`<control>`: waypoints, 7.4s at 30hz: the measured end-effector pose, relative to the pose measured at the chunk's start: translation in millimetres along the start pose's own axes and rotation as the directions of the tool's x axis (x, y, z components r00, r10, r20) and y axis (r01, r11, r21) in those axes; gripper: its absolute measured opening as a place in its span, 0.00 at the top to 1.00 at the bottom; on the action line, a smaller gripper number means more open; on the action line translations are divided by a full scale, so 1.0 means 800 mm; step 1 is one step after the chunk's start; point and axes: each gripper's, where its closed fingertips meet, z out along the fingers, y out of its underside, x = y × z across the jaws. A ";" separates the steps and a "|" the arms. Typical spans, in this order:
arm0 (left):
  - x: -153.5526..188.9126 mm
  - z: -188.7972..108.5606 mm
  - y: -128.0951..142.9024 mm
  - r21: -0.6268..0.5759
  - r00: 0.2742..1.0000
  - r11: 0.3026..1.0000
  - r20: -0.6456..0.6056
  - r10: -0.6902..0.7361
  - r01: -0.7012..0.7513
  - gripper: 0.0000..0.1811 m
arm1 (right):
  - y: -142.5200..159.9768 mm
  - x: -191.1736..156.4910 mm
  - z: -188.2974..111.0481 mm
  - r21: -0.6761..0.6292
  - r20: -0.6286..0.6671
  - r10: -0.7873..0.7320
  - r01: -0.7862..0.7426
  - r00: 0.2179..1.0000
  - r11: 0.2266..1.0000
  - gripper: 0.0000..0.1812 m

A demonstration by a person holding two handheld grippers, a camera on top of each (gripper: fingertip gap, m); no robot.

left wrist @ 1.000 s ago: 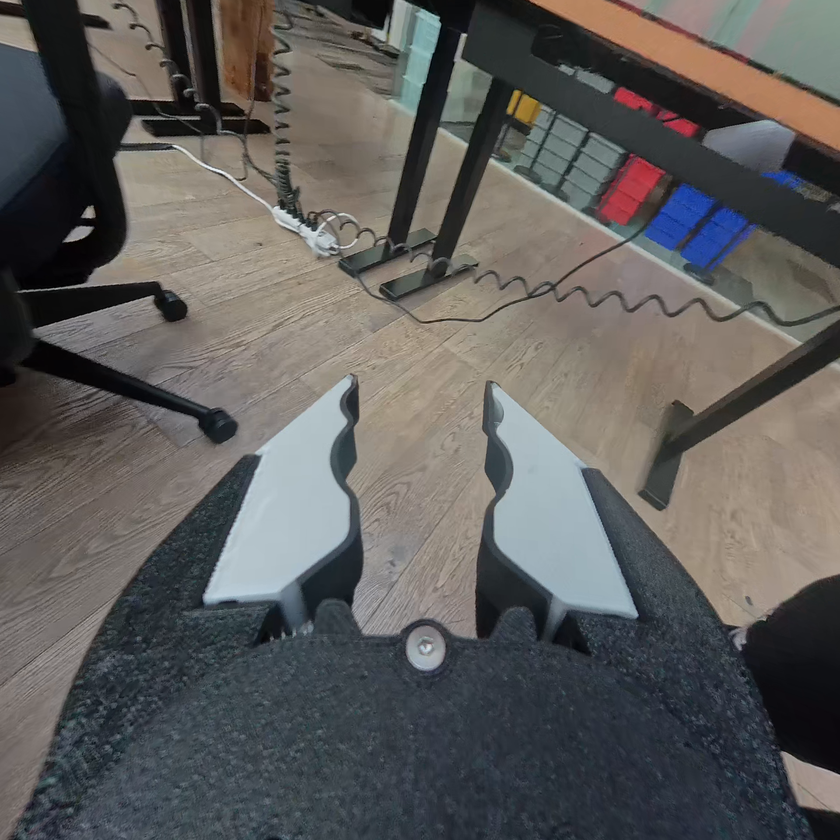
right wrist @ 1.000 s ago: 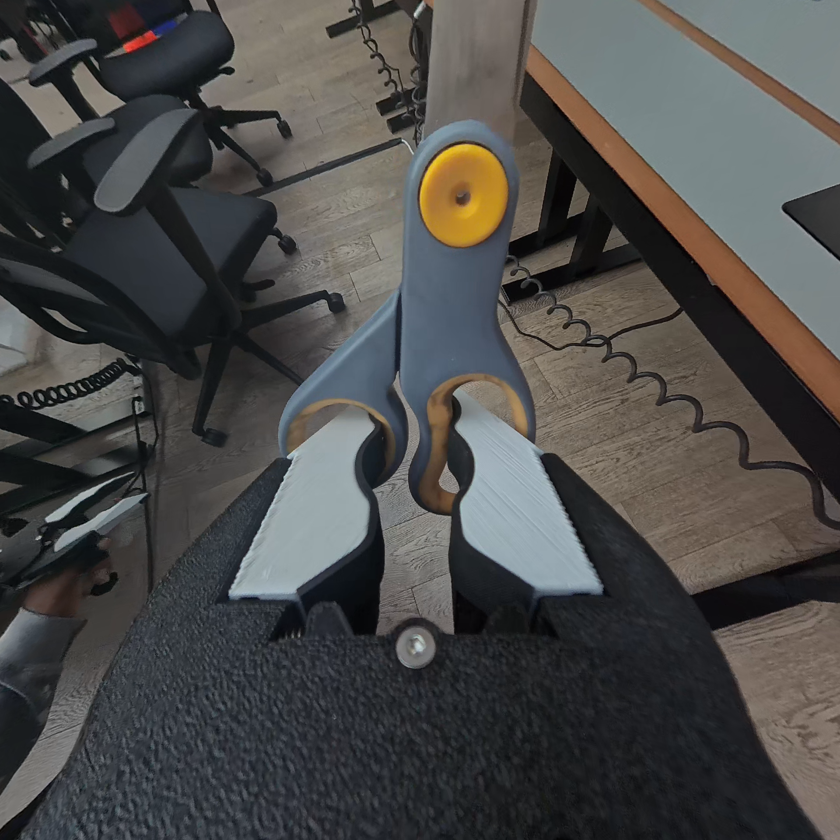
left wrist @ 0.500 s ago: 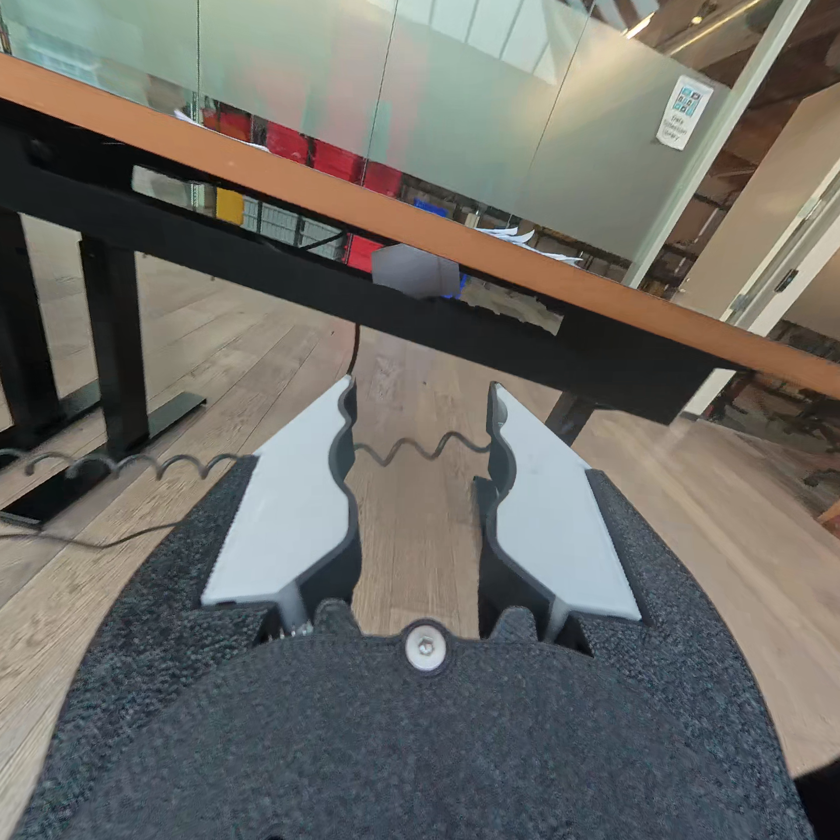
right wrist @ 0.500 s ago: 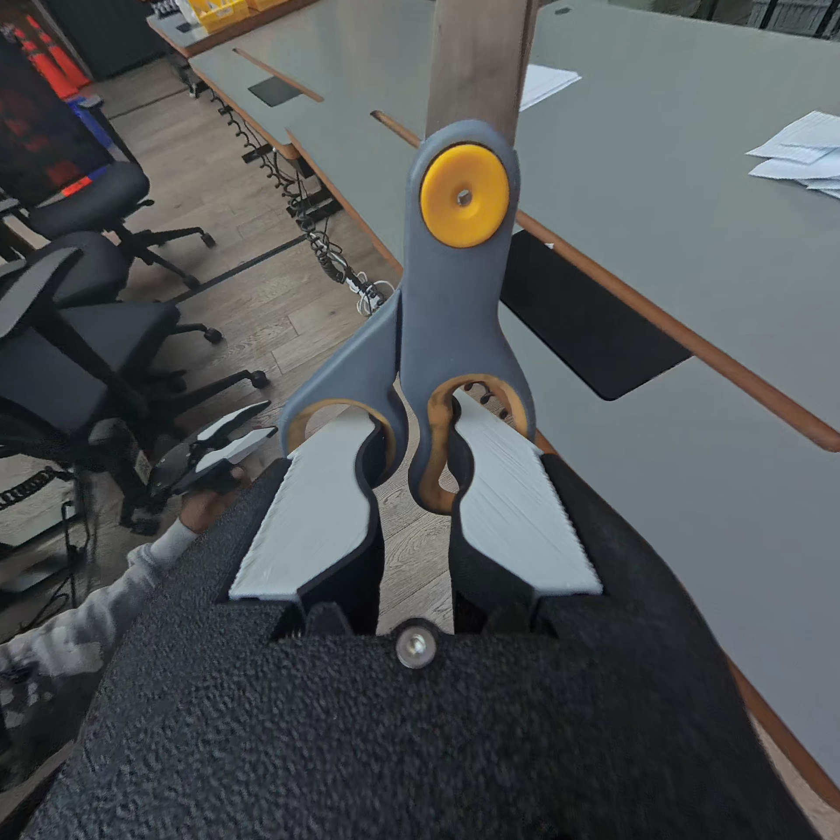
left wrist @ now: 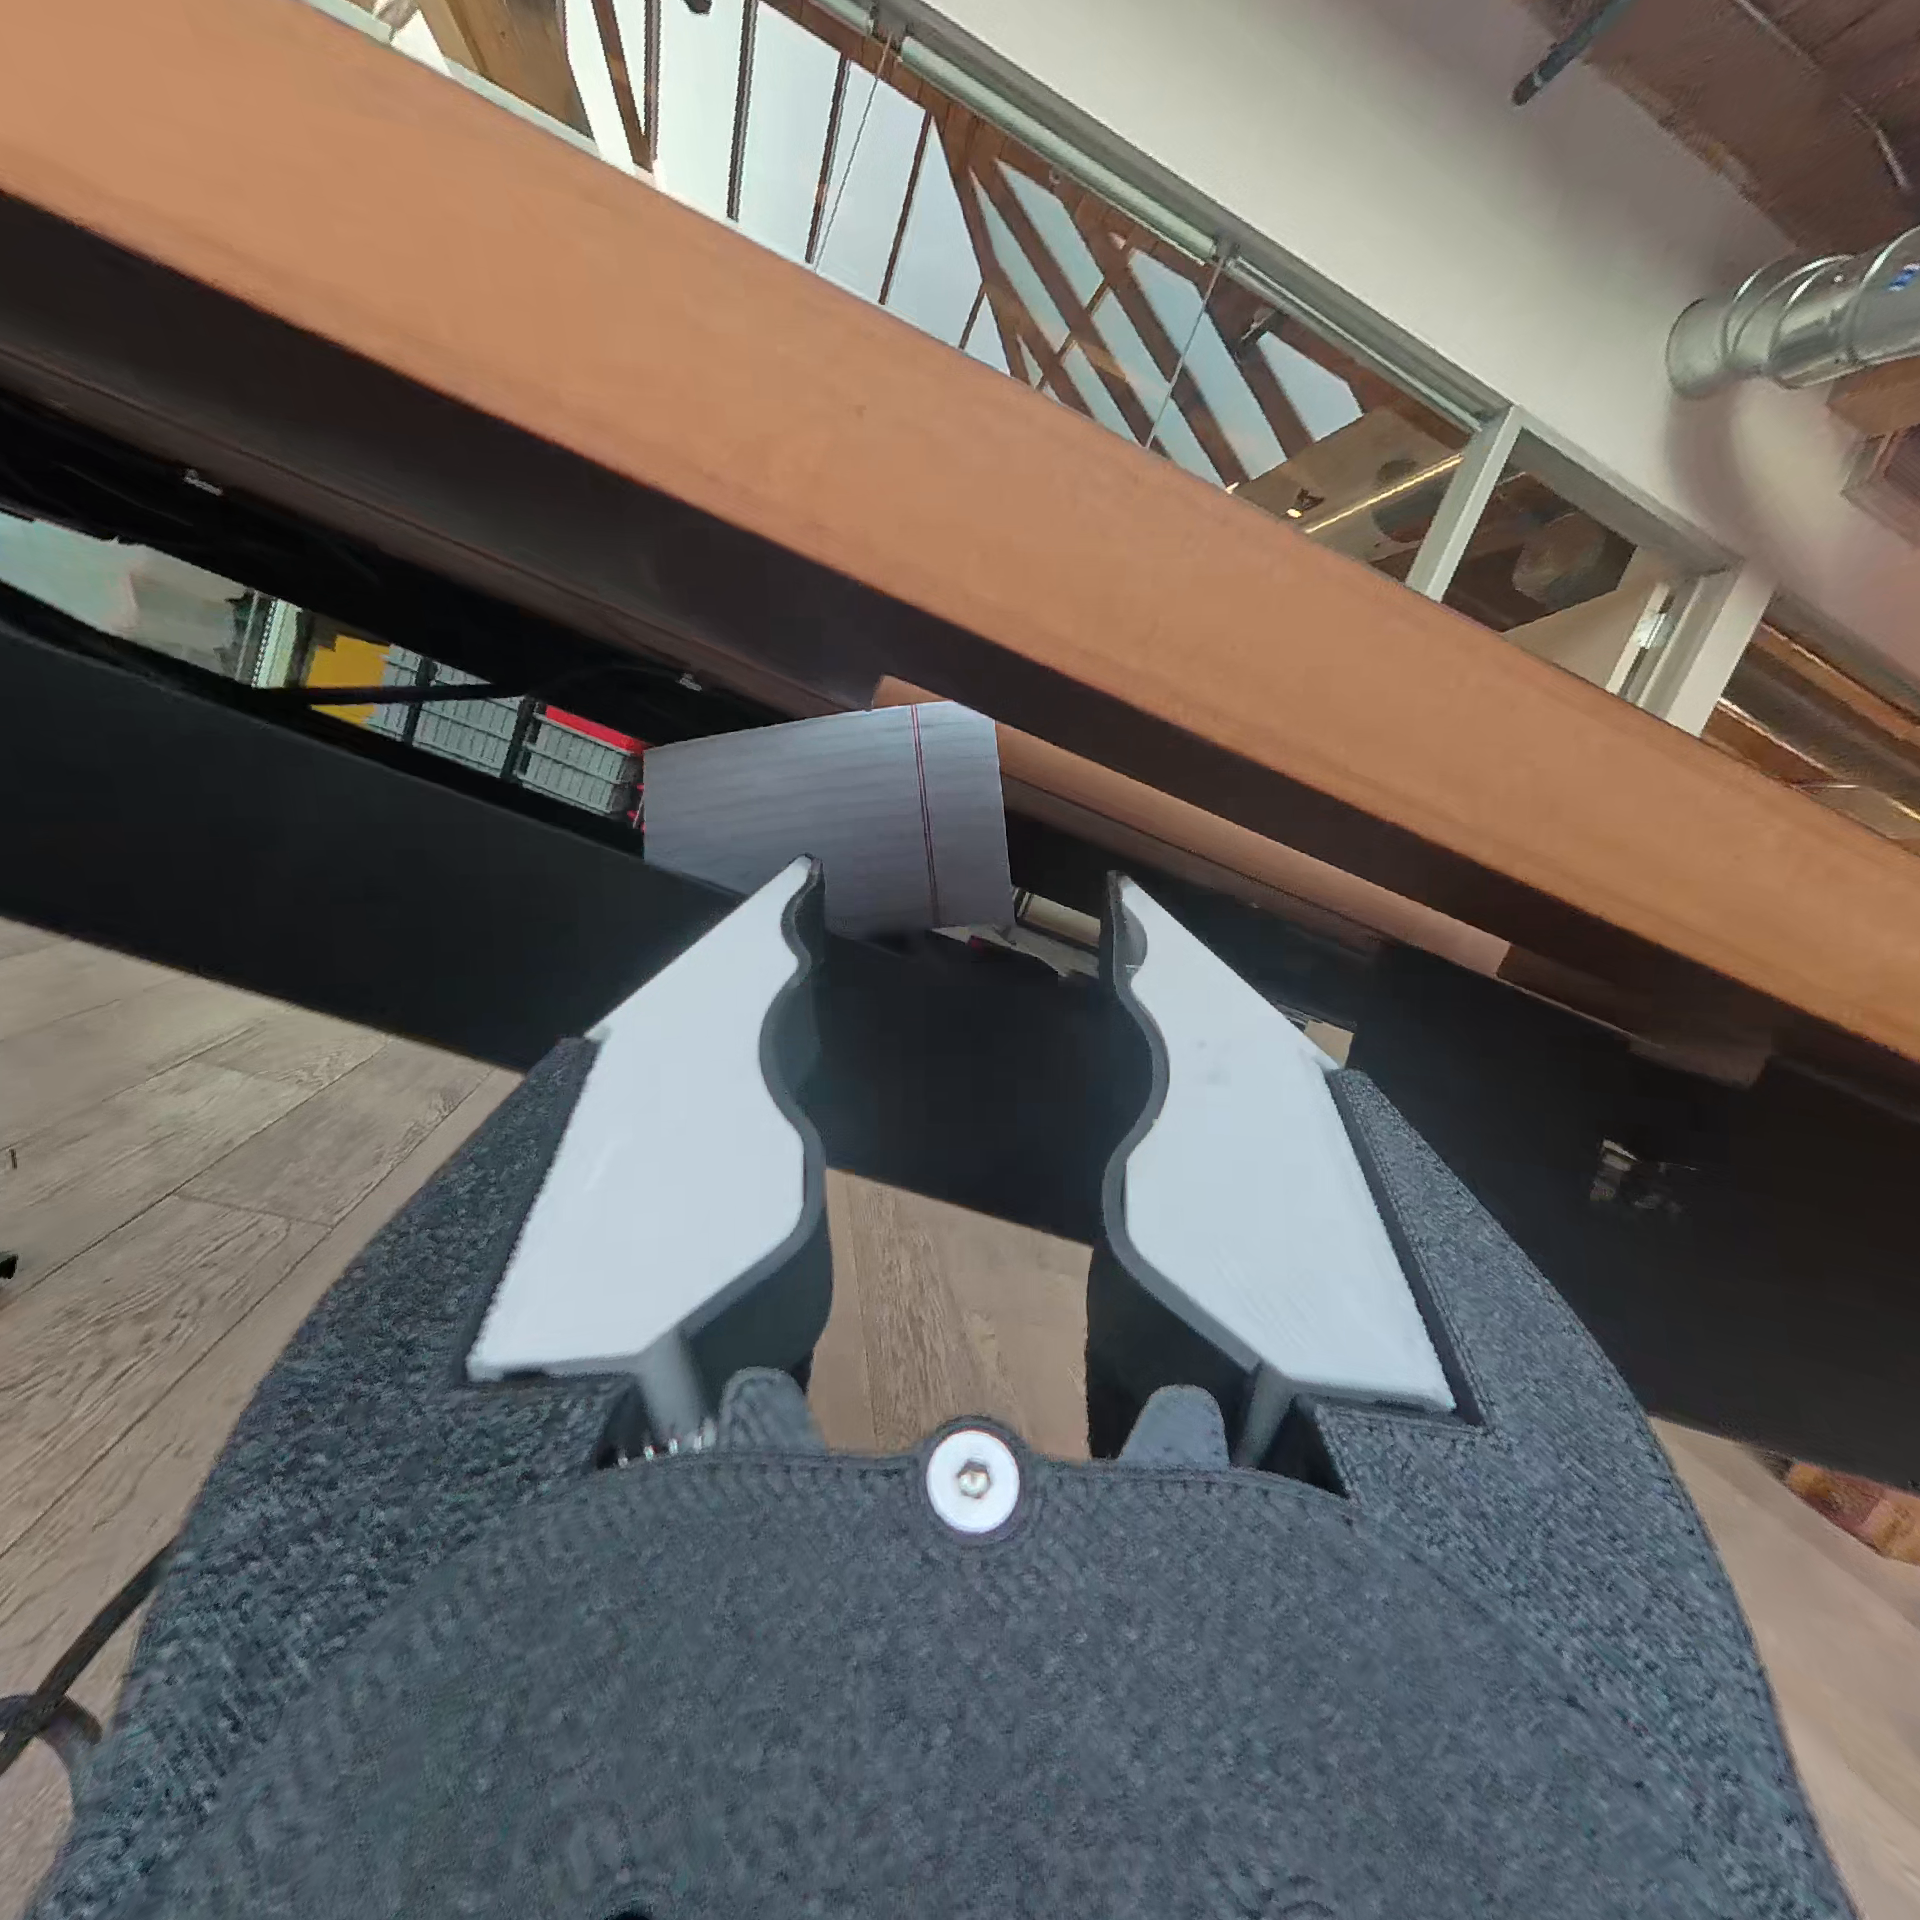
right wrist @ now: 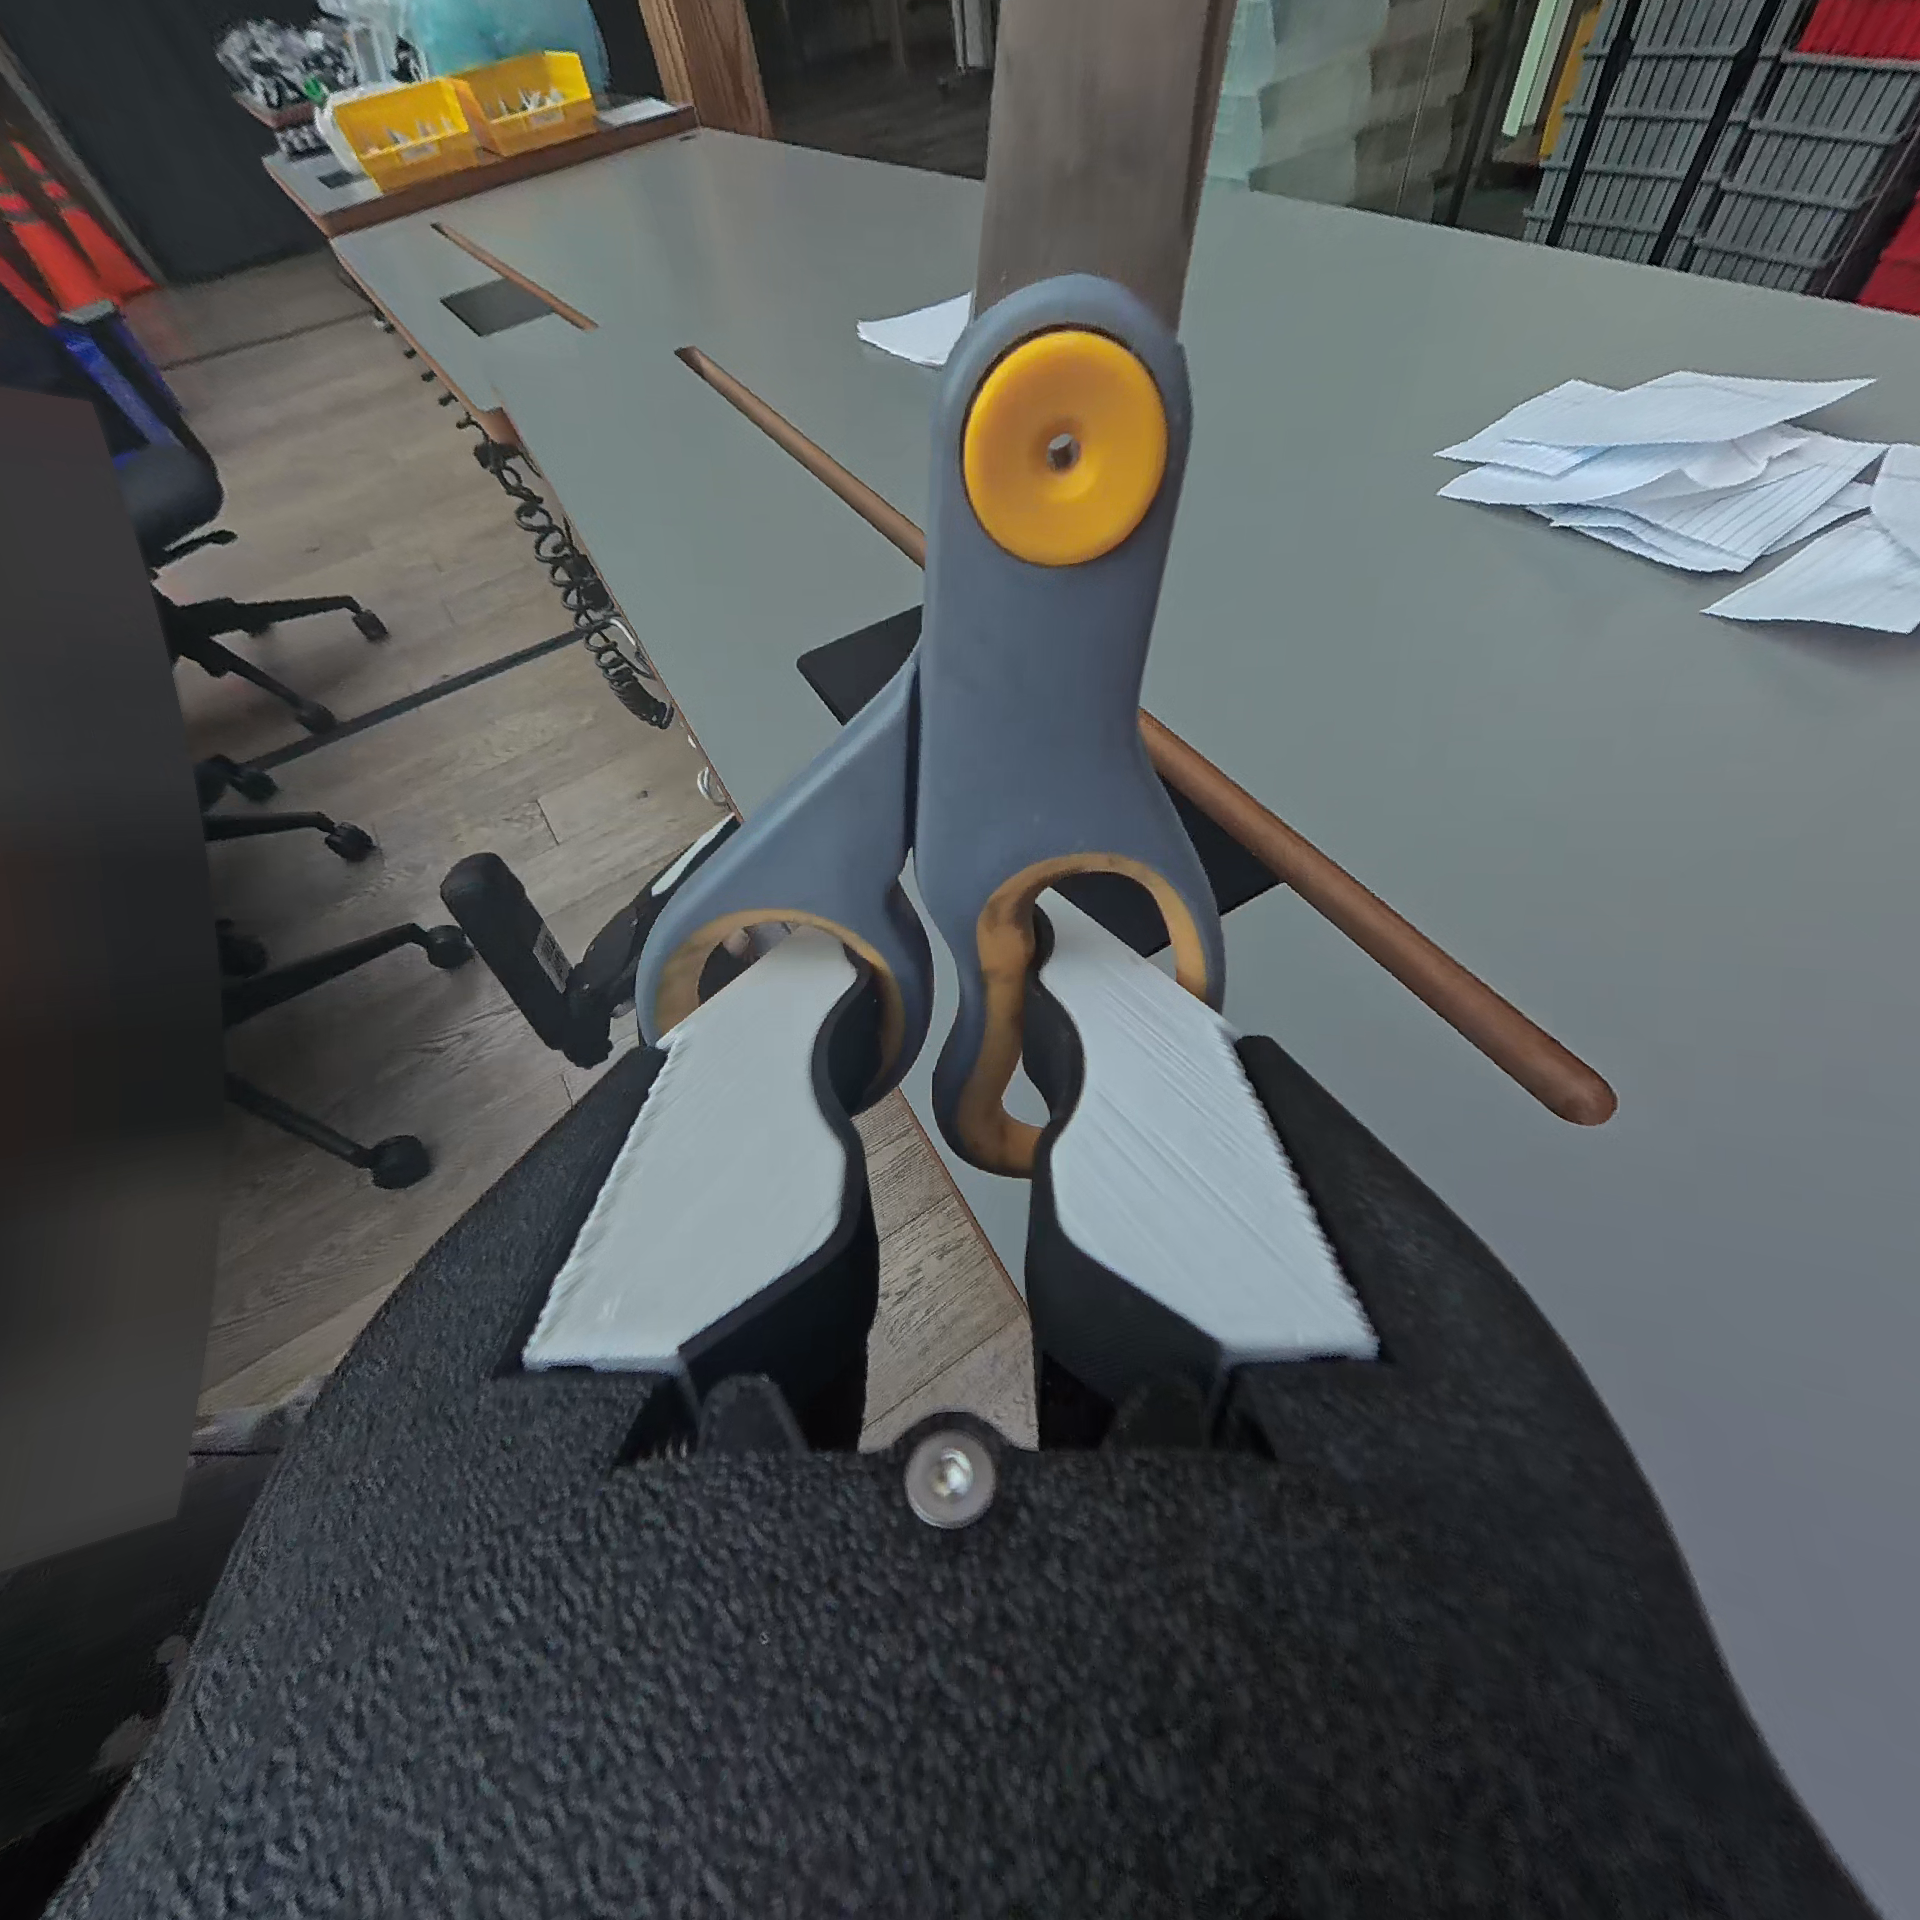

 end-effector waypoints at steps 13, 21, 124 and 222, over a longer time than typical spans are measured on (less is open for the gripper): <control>-0.047 -0.040 0.009 0.097 0.966 0.962 0.006 -0.257 0.255 0.73 | 0.019 0.023 0.014 0.016 0.060 0.044 -0.045 0.997 0.999 0.89; -0.052 -0.083 0.019 -0.028 0.981 0.995 0.173 -0.090 0.097 0.74 | 0.022 0.043 -0.005 0.016 0.109 0.065 -0.067 0.992 0.998 0.89; -0.005 0.225 0.040 -0.048 -0.018 0.673 0.996 0.092 0.738 0.55 | -0.425 0.712 0.371 -0.256 0.646 0.114 0.073 0.755 0.964 0.89; 0.139 0.607 0.174 0.641 -0.367 0.353 0.118 -0.923 -0.682 0.65 | -0.574 0.532 0.779 0.091 0.896 0.155 0.513 -0.417 0.854 0.89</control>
